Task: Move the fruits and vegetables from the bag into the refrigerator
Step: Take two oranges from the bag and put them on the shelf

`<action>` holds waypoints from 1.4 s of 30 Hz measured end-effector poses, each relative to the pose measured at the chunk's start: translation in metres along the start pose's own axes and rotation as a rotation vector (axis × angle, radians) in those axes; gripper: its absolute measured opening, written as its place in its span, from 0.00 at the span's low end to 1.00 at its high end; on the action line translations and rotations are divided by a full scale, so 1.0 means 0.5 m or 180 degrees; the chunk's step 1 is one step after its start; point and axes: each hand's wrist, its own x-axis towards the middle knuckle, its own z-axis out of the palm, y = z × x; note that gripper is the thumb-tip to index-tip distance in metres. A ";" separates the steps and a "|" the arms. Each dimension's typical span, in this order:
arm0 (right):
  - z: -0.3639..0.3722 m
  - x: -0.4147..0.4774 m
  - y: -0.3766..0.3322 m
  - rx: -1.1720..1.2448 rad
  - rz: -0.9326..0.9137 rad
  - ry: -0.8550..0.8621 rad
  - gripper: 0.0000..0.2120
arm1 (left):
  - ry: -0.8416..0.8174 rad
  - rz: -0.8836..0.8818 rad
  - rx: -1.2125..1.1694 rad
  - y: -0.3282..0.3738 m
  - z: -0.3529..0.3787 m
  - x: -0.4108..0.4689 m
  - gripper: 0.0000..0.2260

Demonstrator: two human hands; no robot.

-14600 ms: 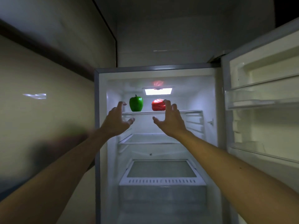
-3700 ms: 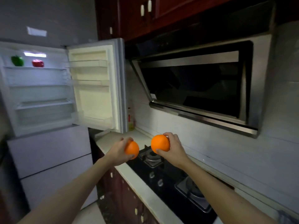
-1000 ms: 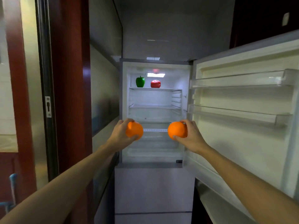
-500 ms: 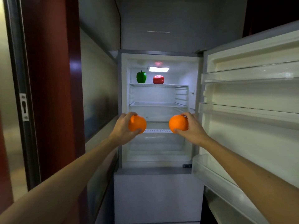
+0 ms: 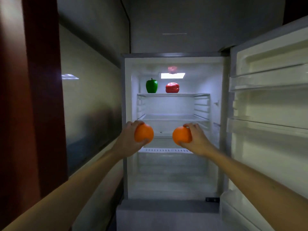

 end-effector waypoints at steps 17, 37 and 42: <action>0.066 0.183 0.085 0.0201 -0.0312 0.0074 0.37 | 0.0390 -0.0077 0.0105 -0.061 0.108 0.157 0.33; 0.144 0.425 0.182 0.0344 -0.0057 0.0719 0.35 | 0.0595 -0.0002 0.0028 -0.190 0.241 0.424 0.30; 0.169 0.487 0.203 0.0288 -0.0028 0.0627 0.36 | 0.0537 -0.0114 -0.0075 -0.210 0.291 0.491 0.31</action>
